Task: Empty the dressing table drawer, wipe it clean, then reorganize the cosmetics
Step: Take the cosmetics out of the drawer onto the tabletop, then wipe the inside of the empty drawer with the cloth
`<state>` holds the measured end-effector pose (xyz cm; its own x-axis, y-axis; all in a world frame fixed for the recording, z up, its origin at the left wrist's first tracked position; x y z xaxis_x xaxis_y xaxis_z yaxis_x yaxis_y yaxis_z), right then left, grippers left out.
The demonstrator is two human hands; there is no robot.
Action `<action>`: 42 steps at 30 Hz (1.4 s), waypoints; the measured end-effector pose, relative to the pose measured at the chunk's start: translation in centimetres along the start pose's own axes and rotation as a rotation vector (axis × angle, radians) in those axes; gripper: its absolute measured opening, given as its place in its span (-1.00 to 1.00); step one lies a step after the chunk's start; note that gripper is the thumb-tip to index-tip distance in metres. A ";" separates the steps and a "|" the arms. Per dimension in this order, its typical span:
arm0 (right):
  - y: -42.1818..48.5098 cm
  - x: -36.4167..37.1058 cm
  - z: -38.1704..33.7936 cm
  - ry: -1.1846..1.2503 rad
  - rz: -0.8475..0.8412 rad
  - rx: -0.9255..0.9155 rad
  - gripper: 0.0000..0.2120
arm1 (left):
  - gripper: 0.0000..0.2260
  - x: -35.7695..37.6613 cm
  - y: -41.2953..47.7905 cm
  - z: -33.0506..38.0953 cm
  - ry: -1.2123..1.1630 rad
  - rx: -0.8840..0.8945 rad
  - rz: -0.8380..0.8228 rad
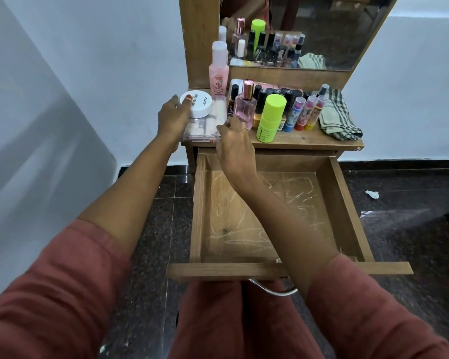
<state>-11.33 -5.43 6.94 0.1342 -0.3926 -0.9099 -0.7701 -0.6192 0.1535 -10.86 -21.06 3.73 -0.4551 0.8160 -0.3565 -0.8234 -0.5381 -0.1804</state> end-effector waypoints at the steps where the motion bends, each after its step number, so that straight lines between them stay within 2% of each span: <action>1: -0.4 -0.2 0.1 0.047 0.020 -0.007 -0.76 | -0.63 -0.6 -0.4 0.1 -0.024 0.027 0.073; 5: -2.3 -1.2 1.9 0.188 0.107 0.000 -0.80 | -0.78 -2.4 -3.9 1.5 -0.107 0.179 0.365; 9: -4.4 -2.5 4.7 0.245 0.152 0.039 -0.86 | -0.79 -1.0 -7.1 2.4 -0.155 0.318 0.395; 14: -6.6 -4.7 8.9 0.267 0.169 0.140 -0.83 | -0.80 4.0 -9.7 2.8 -0.201 0.376 0.285; 19: -7.6 -6.8 12.9 0.281 0.220 0.244 -0.84 | -0.83 12.1 -10.6 3.3 -0.167 0.310 0.068; 24: -7.1 -8.5 16.9 0.322 0.258 0.324 -0.82 | -0.77 18.3 -10.0 5.6 -0.138 0.297 -0.122; 31: -4.8 -10.9 22.6 0.365 0.408 0.494 -0.78 | -0.67 24.2 -8.3 8.6 -0.108 0.235 -0.343; 35: -3.5 -10.8 24.6 0.385 0.376 0.563 -0.72 | -0.60 26.2 -7.8 8.9 -0.102 0.176 -0.369; 38: -2.7 -9.9 25.7 0.360 0.269 0.642 -0.65 | -0.58 27.0 -7.5 9.0 -0.119 0.129 -0.371; 42: -1.8 -9.6 26.6 0.403 0.168 0.646 -0.60 | -0.59 27.2 -7.4 9.0 -0.185 0.079 -0.359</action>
<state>-27.76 17.55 5.15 0.1050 -0.7396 -0.6648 -0.9941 -0.0595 -0.0909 -20.23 7.01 3.65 -0.1810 0.9771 -0.1118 -0.9613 -0.1998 -0.1896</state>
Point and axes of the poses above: each hand's wrist, its own y-axis towards the middle knuckle, its own x-axis out of the palm, z = x × y, the point moved 9 cm from there along y, towards the middle knuckle, and after that the axes turned 14 degrees about -z, right-handed, at the moved point
